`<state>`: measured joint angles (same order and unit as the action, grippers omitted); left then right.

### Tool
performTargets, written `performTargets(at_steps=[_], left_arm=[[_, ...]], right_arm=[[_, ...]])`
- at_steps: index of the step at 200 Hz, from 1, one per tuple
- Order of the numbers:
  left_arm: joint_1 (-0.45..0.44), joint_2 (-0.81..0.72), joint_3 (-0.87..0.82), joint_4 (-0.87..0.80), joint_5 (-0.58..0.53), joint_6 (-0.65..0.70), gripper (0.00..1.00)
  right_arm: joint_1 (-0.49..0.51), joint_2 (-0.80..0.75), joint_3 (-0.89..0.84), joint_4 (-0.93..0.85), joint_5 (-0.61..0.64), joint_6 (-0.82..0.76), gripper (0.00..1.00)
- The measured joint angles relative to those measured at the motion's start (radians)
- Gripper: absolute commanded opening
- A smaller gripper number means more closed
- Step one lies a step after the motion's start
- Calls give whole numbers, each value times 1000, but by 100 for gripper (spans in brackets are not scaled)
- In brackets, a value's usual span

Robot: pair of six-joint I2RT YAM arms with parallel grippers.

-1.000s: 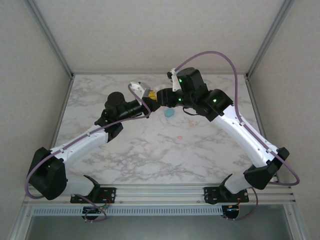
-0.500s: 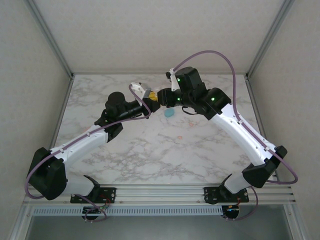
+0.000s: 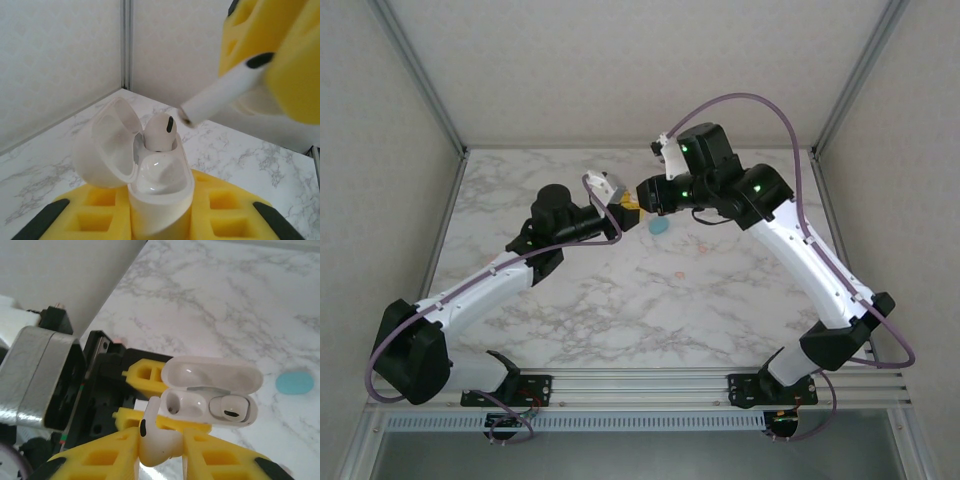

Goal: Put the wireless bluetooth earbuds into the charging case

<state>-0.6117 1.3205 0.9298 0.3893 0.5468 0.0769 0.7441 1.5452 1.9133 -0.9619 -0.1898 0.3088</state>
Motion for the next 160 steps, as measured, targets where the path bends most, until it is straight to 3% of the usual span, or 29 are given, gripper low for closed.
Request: performTargets(at_steps=[74,160], left_arm=[[3,-18,35,-83,97,95,0],[3,-18,64,-164,115,159,0]], right_arm=[[-66,109,186,-212,-153,-84,26],[-66,147,249,-329,-225,-143,26]])
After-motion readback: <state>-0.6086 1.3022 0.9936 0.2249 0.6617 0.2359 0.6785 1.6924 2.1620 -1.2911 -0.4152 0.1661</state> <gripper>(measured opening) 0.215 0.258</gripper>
